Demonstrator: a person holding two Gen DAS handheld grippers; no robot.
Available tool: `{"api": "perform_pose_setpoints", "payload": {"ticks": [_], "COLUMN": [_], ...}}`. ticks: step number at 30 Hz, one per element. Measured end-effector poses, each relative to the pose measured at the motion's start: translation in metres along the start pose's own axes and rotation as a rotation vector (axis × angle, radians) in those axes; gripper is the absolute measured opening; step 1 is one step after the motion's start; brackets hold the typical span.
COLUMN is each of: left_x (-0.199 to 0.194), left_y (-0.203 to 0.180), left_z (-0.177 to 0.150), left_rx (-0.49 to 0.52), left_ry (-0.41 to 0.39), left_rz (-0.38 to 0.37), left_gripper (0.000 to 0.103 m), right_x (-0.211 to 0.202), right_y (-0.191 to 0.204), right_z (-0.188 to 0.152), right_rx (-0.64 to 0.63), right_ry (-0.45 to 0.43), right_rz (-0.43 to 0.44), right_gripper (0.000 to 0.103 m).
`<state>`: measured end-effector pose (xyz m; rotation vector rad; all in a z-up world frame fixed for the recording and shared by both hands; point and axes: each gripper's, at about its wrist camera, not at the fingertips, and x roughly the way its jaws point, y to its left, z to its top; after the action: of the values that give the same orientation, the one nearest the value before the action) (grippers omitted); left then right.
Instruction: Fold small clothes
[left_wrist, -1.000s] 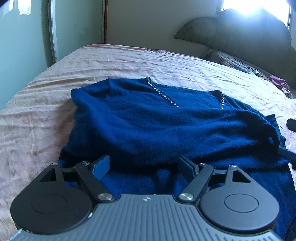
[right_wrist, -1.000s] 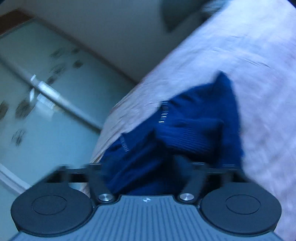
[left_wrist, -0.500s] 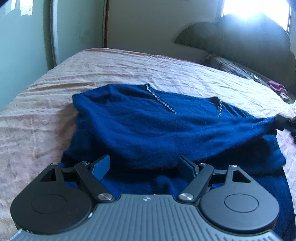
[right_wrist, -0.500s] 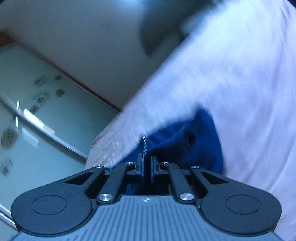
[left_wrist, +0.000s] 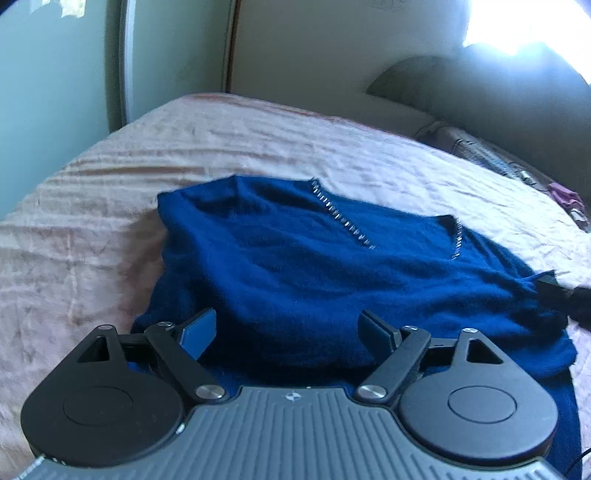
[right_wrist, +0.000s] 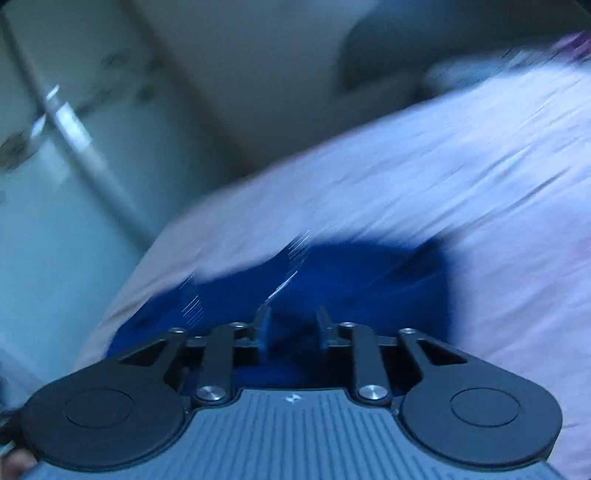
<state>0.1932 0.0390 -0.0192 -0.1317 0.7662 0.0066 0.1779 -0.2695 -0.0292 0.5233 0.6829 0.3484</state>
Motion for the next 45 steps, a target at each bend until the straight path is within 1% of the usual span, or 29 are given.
{"api": "perform_pose_setpoints", "payload": {"ticks": [1, 2, 3, 4, 6, 7, 9, 10, 11, 13, 14, 15, 16, 18, 19, 21, 22, 23, 24, 27, 28, 30, 32, 35, 37, 40, 41, 43, 45], "left_x": [0.002, 0.003, 0.003, 0.003, 0.002, 0.000, -0.002, -0.002, -0.001, 0.005, 0.009, 0.011, 0.009, -0.001, -0.008, -0.021, -0.027, -0.031, -0.034, -0.043, -0.046, -0.052, -0.063, -0.089, -0.109, -0.129, -0.134, -0.139, -0.139], "left_y": [0.001, 0.002, 0.002, 0.002, 0.002, 0.002, 0.004, 0.004, 0.005, 0.004, 0.003, 0.002, 0.000, -0.002, -0.002, -0.001, 0.000, 0.000, 0.000, -0.003, -0.004, -0.004, 0.000, 0.009, 0.016, 0.026, 0.029, 0.036, 0.043], "left_z": [-0.002, -0.004, -0.006, -0.008, -0.009, -0.010, -0.008, -0.007, -0.006, -0.007, -0.008, -0.010, -0.013, -0.016, -0.018, -0.023, -0.027, -0.031, -0.035, -0.054, -0.061, -0.073, -0.083, -0.096, -0.107, -0.122, -0.126, -0.131, -0.132], "left_rx": [-0.001, 0.003, 0.017, 0.034, 0.064, 0.067, 0.051, 0.038, 0.028, 0.026, 0.041, 0.067, 0.093, 0.115, 0.122, 0.125, 0.126, 0.132, 0.142, 0.191, 0.214, 0.249, 0.259, 0.259, 0.273, 0.287, 0.285, 0.268, 0.213], "left_ry": [0.009, 0.015, 0.018, 0.018, 0.014, 0.009, -0.006, -0.014, -0.019, -0.004, 0.009, 0.011, 0.004, 0.004, -0.006, -0.027, -0.032, -0.029, -0.022, 0.015, 0.015, 0.017, 0.001, -0.058, -0.132, -0.211, -0.224, -0.223, -0.184], "left_rz": [0.002, 0.001, 0.000, 0.000, 0.006, 0.009, 0.003, -0.001, -0.004, -0.002, 0.001, 0.009, 0.021, 0.028, 0.017, 0.008, 0.007, 0.003, -0.004, -0.011, -0.006, 0.013, 0.024, 0.048, 0.116, 0.208, 0.233, 0.251, 0.221], "left_gripper": [0.084, 0.084, 0.084, 0.085, 0.085, 0.085, 0.085, 0.086, 0.088, 0.090, 0.092, 0.093, 0.093, 0.092, 0.092, 0.093, 0.093, 0.093, 0.094, 0.094, 0.094, 0.094, 0.094, 0.094, 0.095, 0.098, 0.098, 0.098, 0.098], "right_x": [0.012, 0.022, 0.028, 0.030, 0.023, 0.013, -0.005, -0.011, -0.015, -0.011, -0.003, 0.003, 0.008, 0.004, -0.003, -0.016, -0.020, -0.025, -0.026, -0.024, -0.026, -0.028, -0.037, -0.054, -0.070, -0.087, -0.095, -0.107, -0.115], "right_y": [0.002, 0.001, -0.003, -0.010, -0.027, -0.034, -0.035, -0.034, -0.030, -0.023, -0.024, -0.025, -0.027, -0.028, -0.021, -0.007, -0.001, 0.004, 0.009, 0.019, 0.023, 0.030, 0.033, 0.032, 0.030, 0.029, 0.032, 0.036, 0.038], "right_z": [-0.003, -0.006, -0.006, -0.004, 0.006, 0.010, 0.013, 0.015, 0.014, 0.008, 0.008, 0.004, 0.001, -0.004, -0.008, -0.019, -0.022, -0.030, -0.036, -0.058, -0.066, -0.082, -0.096, -0.113, -0.126, -0.141, -0.147, -0.157, -0.164], "right_rx": [-0.004, -0.016, -0.029, -0.026, 0.049, 0.089, 0.087, 0.056, 0.020, -0.030, -0.035, -0.044, -0.050, -0.037, -0.048, -0.152, -0.206, -0.247, -0.282, -0.362, -0.397, -0.470, -0.499, -0.453, -0.411, -0.381, -0.377, -0.365, -0.316], "right_ry": [0.045, 0.069, 0.066, 0.045, -0.026, -0.073, -0.145, -0.164, -0.161, -0.083, -0.051, -0.011, 0.004, -0.023, -0.037, -0.051, -0.046, -0.036, -0.017, 0.070, 0.085, 0.086, 0.074, 0.031, 0.003, -0.017, -0.021, -0.025, -0.028], "right_rz": [0.009, -0.018, -0.071, -0.106, -0.133, -0.184, -0.279, -0.292, -0.265, -0.159, -0.138, -0.146, -0.170, -0.194, -0.213, -0.226, -0.215, -0.193, -0.167, -0.139, -0.158, -0.233, -0.277, -0.234, -0.208, -0.224, -0.226, -0.203, -0.131], "right_gripper": [0.028, 0.028, 0.028, 0.028, 0.028, 0.028, 0.029, 0.031, 0.031, 0.032, 0.035, 0.038, 0.038, 0.038, 0.039, 0.054, 0.068, 0.078, 0.080, 0.080, 0.080, 0.080, 0.080, 0.081, 0.081, 0.081, 0.081, 0.081, 0.081]}}
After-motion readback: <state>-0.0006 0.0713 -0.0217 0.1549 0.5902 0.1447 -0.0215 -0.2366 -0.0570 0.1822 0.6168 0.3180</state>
